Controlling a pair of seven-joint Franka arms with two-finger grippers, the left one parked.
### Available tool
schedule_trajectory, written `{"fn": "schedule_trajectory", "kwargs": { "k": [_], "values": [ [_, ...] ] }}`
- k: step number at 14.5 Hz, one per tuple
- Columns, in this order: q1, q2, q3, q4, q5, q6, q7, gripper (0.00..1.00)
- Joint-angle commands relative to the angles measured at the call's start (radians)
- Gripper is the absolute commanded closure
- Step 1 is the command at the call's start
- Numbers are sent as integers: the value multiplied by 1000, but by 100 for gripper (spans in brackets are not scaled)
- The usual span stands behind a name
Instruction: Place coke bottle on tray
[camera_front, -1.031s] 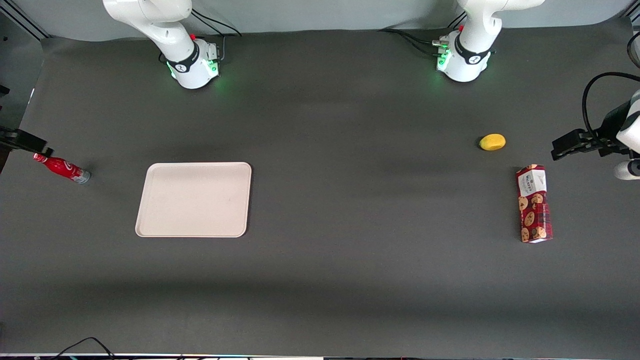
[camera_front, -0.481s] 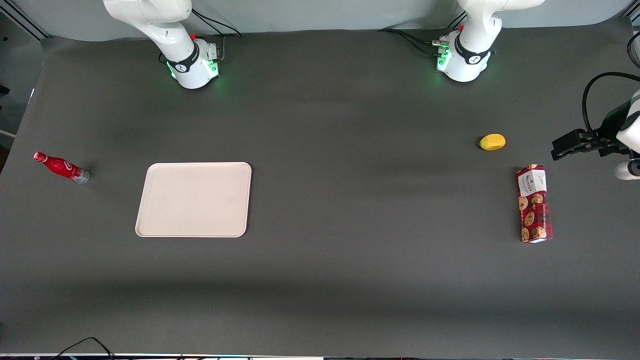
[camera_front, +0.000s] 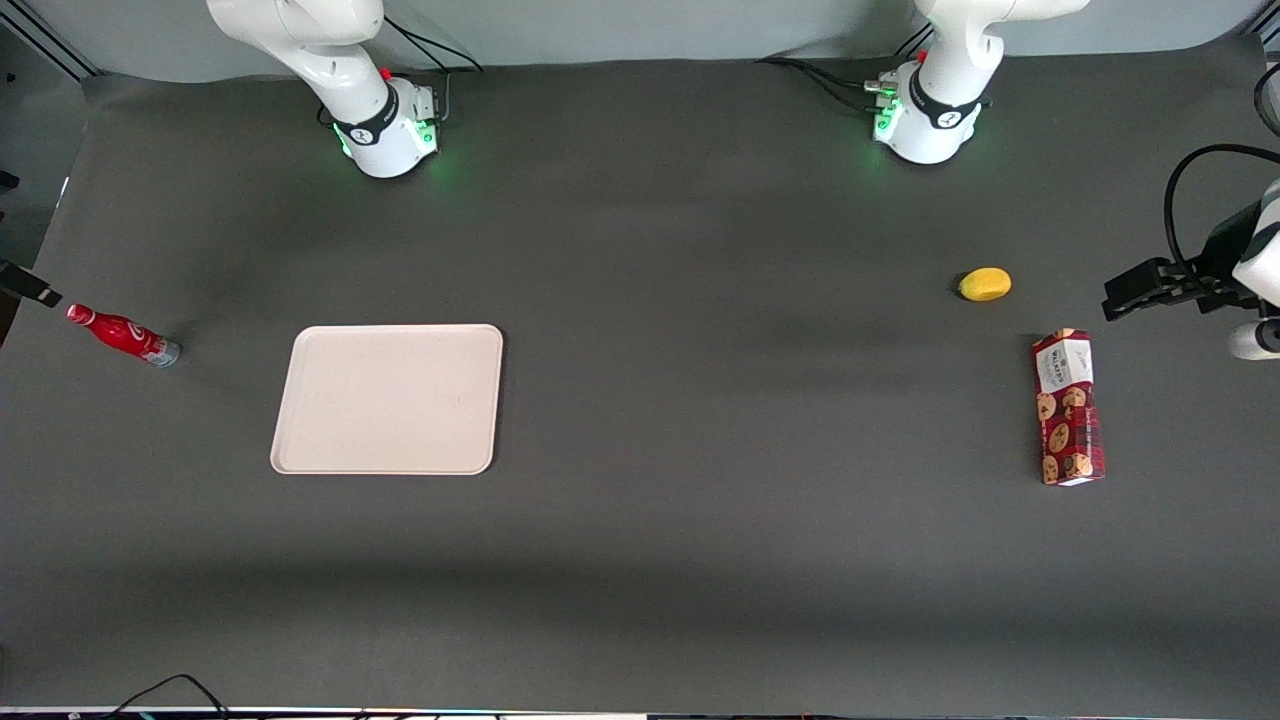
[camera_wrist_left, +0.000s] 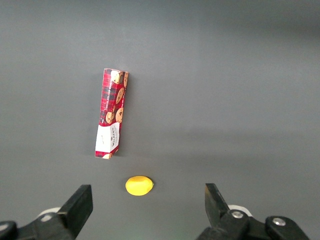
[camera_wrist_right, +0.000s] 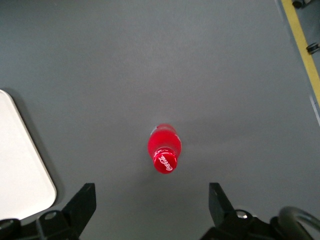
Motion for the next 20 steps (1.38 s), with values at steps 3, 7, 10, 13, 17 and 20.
{"fn": "schedule_trajectory", "kwargs": {
  "k": [3,7,10,13,17,20],
  "values": [
    [-12,65,-45,-16,114,49,-150,0],
    [-12,137,-63,-11,128,124,-173,0],
    [-9,195,-62,-14,206,169,-184,0],
    [-9,202,-62,-17,220,151,-210,0],
    [-8,208,-60,-16,220,135,-208,0],
    [-3,209,-57,-14,221,118,-201,4]
  ]
}}
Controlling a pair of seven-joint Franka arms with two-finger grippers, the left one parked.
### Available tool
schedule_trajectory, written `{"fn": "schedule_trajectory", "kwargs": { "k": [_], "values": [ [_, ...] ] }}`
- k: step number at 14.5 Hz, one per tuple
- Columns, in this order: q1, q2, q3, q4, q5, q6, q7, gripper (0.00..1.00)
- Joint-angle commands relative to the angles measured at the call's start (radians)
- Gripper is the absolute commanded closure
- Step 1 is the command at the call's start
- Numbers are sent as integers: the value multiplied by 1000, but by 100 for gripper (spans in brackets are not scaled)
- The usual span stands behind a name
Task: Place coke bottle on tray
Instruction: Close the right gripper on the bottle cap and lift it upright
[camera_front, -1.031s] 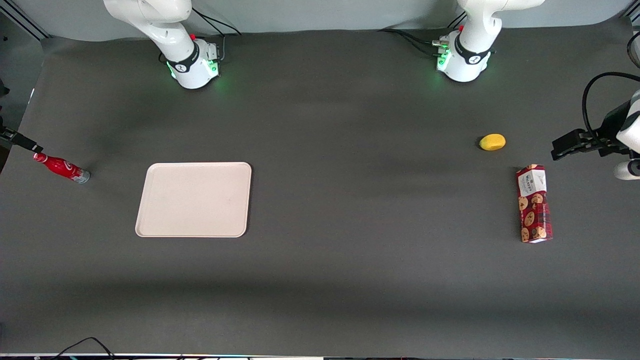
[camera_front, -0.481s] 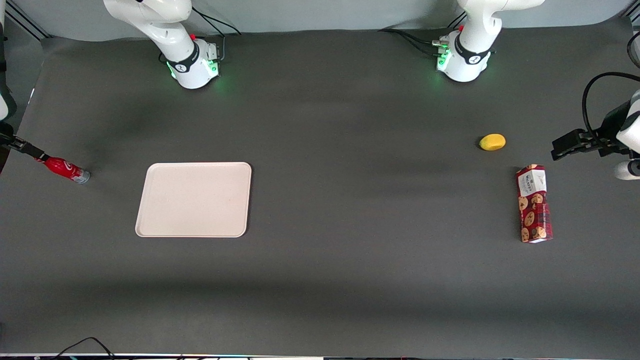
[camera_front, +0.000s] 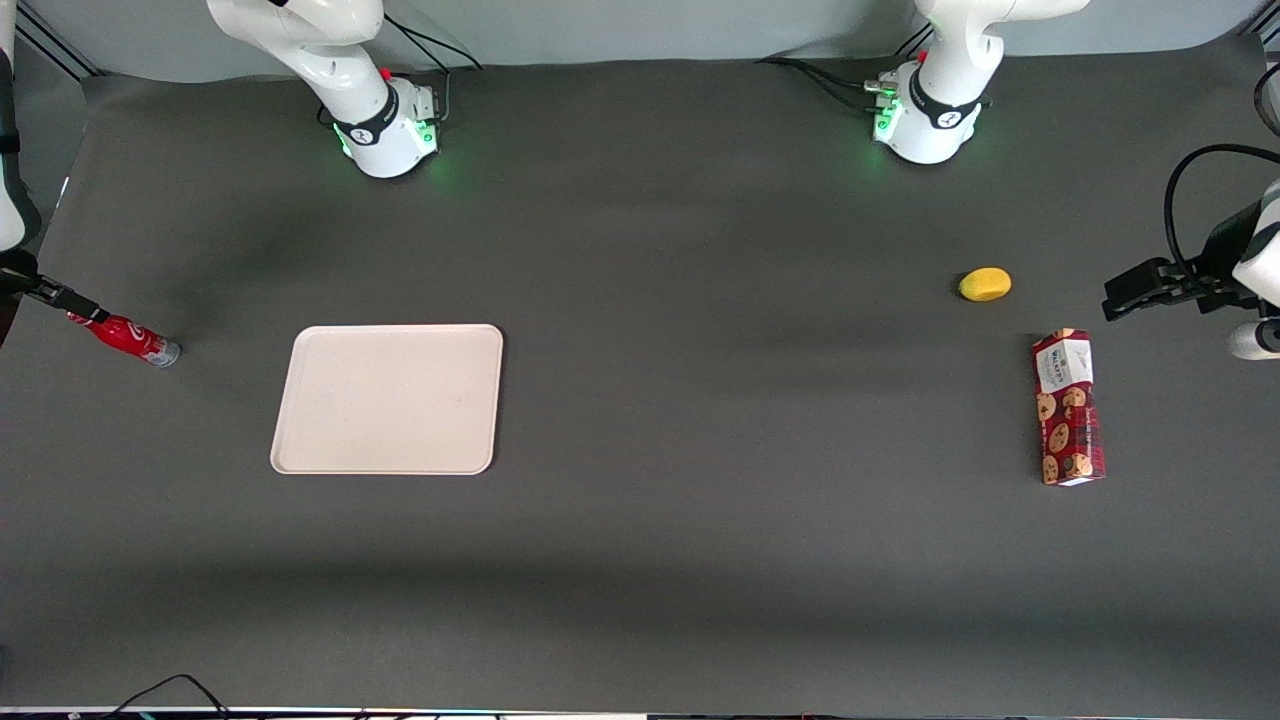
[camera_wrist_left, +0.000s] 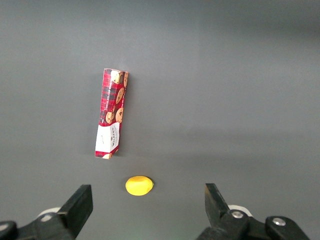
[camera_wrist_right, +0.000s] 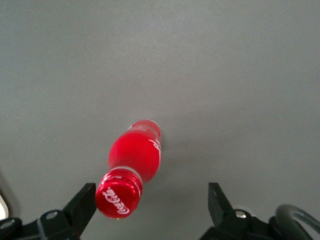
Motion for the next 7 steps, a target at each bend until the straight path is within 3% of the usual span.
{"fn": "schedule_trajectory", "kwargs": {
  "k": [1,5,7],
  "values": [
    [10,5,0,12,35,-11,-29,10],
    [15,15,0,19,35,-11,-26,35],
    [15,15,2,19,36,-12,-26,57]
  ]
}}
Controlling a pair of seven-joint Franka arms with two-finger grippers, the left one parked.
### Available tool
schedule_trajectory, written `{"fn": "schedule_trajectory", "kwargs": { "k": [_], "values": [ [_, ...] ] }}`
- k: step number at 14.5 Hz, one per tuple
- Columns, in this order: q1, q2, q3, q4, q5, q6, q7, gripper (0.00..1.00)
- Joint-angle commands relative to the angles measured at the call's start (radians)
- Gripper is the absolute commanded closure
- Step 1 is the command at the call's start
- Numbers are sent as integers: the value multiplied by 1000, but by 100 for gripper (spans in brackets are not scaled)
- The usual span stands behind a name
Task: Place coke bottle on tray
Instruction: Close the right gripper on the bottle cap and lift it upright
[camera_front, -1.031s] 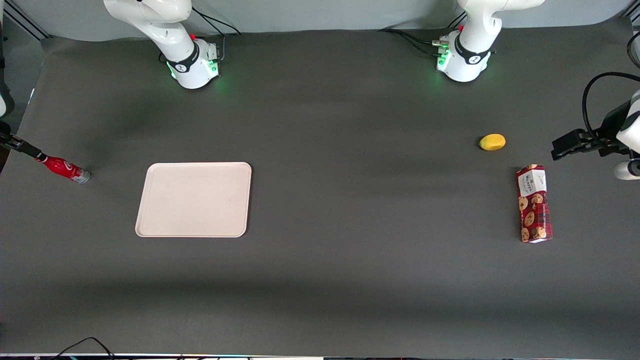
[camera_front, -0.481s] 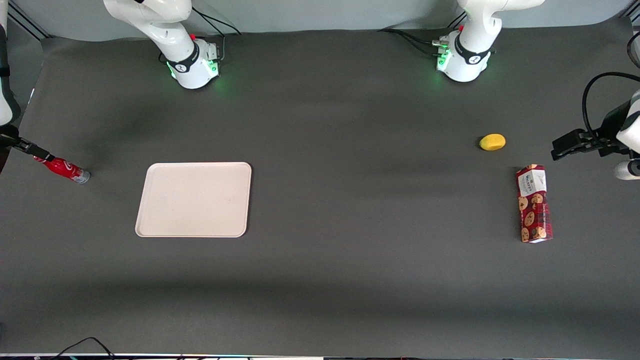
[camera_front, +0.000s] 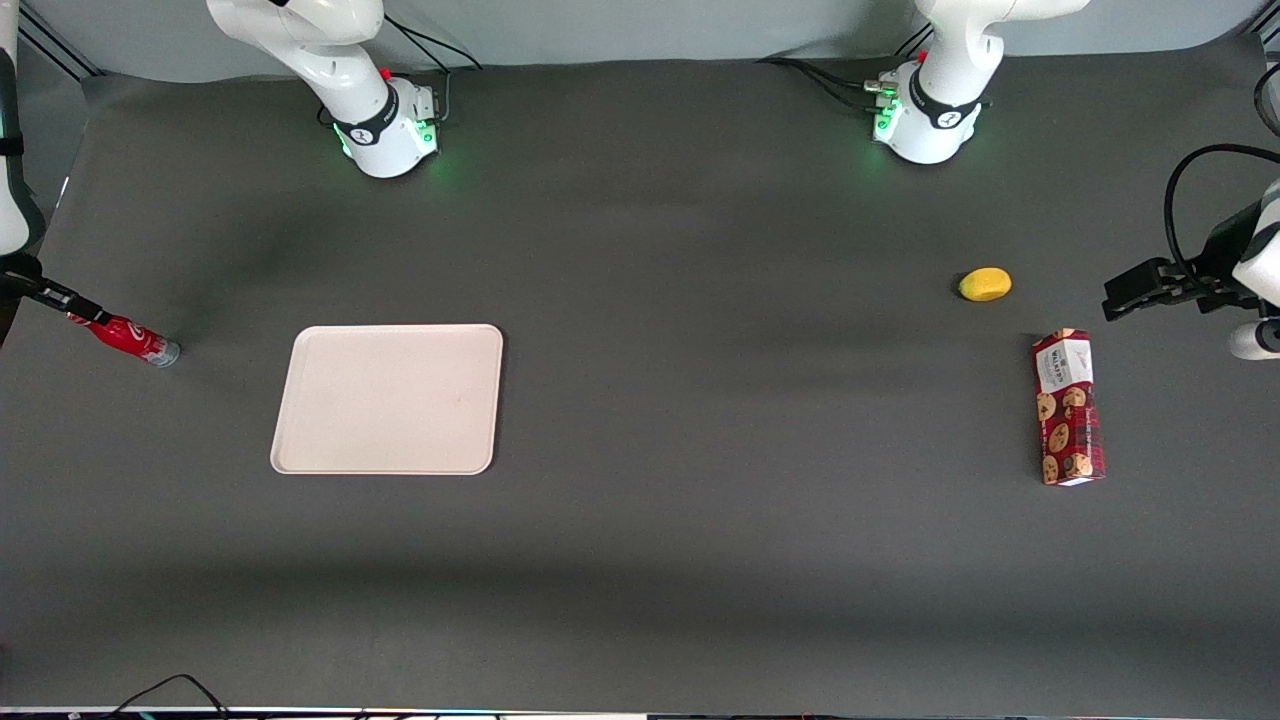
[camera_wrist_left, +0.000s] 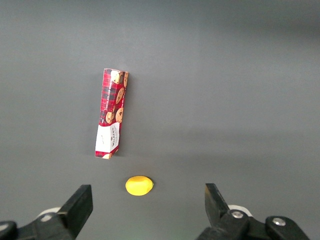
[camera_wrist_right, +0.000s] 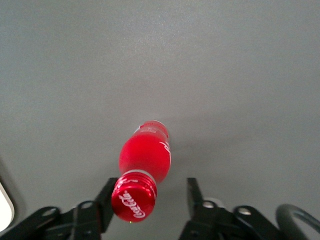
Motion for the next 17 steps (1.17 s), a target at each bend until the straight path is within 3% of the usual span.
{"fn": "schedule_trajectory", "kwargs": {
  "k": [1,3,8,13,17],
  "values": [
    [2,14,0,17,32,-9,-26,71],
    [2,14,0,17,32,-9,-28,100],
    [3,13,49,66,17,-45,-2,100],
    [3,-16,71,264,12,-312,23,100],
    [3,-103,120,386,-109,-418,78,100]
  ]
}}
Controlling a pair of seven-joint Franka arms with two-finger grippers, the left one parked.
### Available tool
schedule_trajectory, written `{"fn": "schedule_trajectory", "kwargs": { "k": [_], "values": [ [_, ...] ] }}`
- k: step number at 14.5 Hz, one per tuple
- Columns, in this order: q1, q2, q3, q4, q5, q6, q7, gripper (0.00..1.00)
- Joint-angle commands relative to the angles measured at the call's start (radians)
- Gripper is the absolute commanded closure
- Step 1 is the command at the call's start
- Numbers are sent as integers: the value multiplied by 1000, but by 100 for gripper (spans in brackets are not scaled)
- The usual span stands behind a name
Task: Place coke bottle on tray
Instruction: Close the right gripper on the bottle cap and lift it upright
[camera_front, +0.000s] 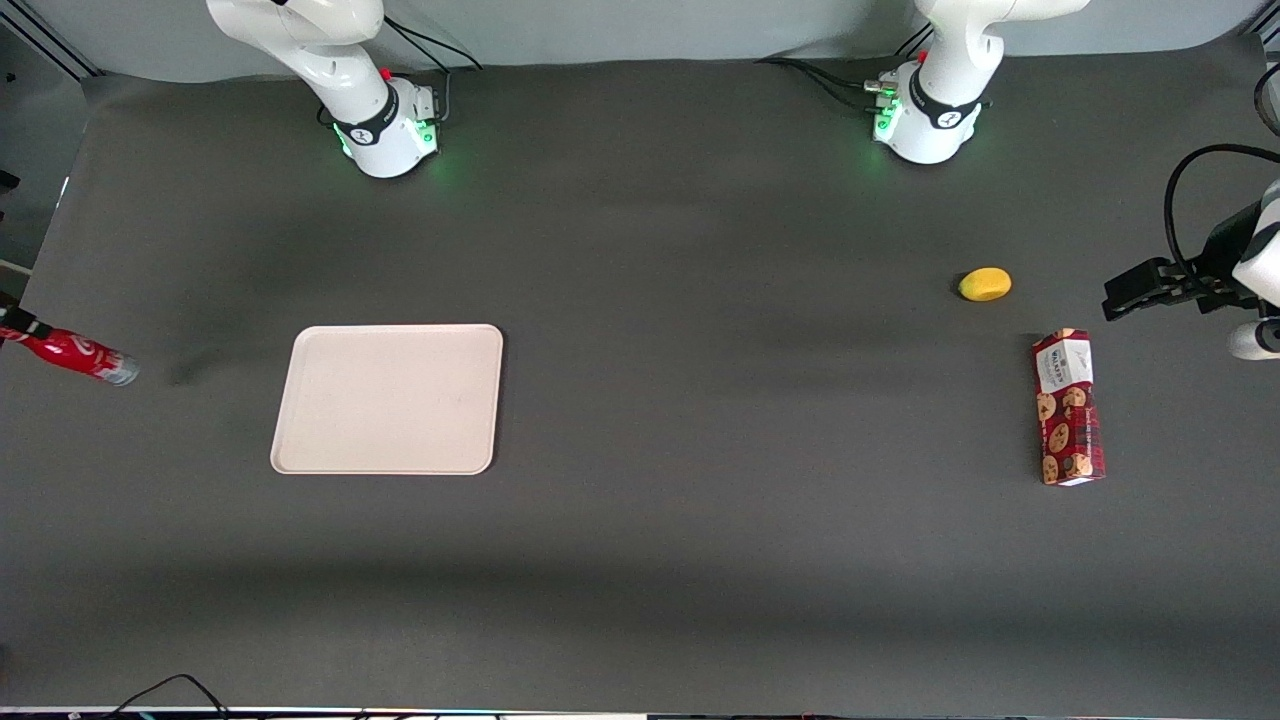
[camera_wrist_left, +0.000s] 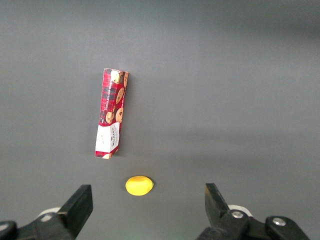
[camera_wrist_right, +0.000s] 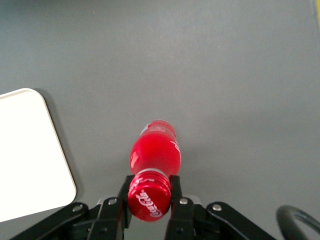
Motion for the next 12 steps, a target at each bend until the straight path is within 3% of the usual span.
{"fn": "schedule_trajectory", "kwargs": {
  "k": [1,5,12],
  "values": [
    [0,-83,32,102,-78,-126,81,100],
    [0,-114,81,154,-83,-223,95,100],
    [0,-143,408,113,-85,-258,404,100]
  ]
}}
